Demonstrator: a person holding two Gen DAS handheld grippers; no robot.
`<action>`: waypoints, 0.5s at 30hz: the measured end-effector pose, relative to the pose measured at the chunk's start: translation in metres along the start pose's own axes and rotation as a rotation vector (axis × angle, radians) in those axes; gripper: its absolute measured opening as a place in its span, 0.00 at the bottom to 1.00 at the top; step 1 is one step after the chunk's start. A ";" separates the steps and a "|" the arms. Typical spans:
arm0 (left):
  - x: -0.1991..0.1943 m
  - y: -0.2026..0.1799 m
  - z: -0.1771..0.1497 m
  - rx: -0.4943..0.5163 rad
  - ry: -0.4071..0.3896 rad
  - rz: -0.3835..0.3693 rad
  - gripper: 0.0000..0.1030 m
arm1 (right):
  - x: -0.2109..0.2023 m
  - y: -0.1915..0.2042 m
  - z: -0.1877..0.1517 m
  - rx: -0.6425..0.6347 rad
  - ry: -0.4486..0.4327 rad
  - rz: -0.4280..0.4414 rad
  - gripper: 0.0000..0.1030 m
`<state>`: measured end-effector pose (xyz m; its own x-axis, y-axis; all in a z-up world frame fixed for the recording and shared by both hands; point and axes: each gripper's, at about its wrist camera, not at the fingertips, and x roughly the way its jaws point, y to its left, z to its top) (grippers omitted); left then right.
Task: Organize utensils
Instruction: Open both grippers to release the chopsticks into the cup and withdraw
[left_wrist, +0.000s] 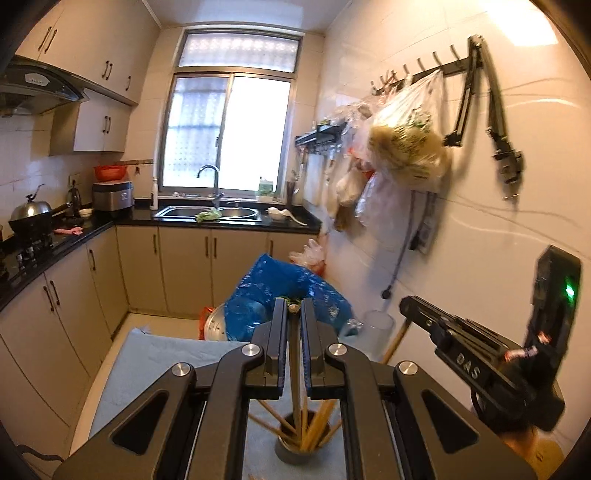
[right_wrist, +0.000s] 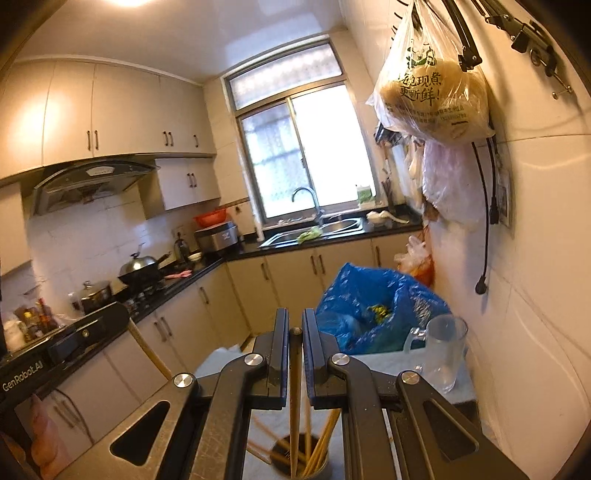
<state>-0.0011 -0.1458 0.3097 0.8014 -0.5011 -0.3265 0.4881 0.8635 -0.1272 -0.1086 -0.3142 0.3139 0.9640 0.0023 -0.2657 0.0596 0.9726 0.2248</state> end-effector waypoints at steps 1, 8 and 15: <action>0.012 0.000 -0.002 -0.004 0.018 0.000 0.06 | 0.005 -0.001 -0.002 0.001 -0.001 -0.008 0.07; 0.068 0.007 -0.031 -0.066 0.170 -0.018 0.06 | 0.049 -0.026 -0.035 0.080 0.122 -0.023 0.07; 0.058 0.007 -0.038 -0.077 0.151 -0.019 0.29 | 0.068 -0.046 -0.058 0.130 0.213 -0.024 0.09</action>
<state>0.0356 -0.1662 0.2539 0.7283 -0.5081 -0.4598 0.4703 0.8586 -0.2038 -0.0605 -0.3450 0.2309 0.8866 0.0414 -0.4607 0.1283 0.9349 0.3309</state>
